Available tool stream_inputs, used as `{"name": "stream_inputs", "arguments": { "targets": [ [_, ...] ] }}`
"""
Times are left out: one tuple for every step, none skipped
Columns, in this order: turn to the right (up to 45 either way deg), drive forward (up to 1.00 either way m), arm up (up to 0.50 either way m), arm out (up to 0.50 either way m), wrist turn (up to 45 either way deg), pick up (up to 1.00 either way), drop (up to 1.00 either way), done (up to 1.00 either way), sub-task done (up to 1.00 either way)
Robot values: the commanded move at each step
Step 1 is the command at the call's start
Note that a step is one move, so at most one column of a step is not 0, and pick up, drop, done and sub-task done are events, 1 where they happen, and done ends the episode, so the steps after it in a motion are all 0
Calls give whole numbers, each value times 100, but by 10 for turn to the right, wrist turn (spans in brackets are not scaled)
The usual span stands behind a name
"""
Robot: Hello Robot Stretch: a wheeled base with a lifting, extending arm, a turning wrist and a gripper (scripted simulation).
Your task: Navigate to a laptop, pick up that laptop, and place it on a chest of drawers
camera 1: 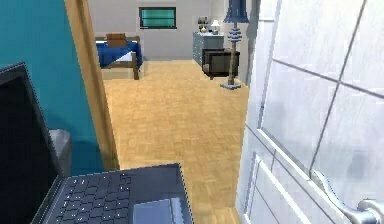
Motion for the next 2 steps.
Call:
{"name": "stream_inputs", "arguments": {
  "targets": [
    [0,100,0,0,0,0,0,0,0],
    [30,0,0,0,0,0,0,0,0]
  ]
}}
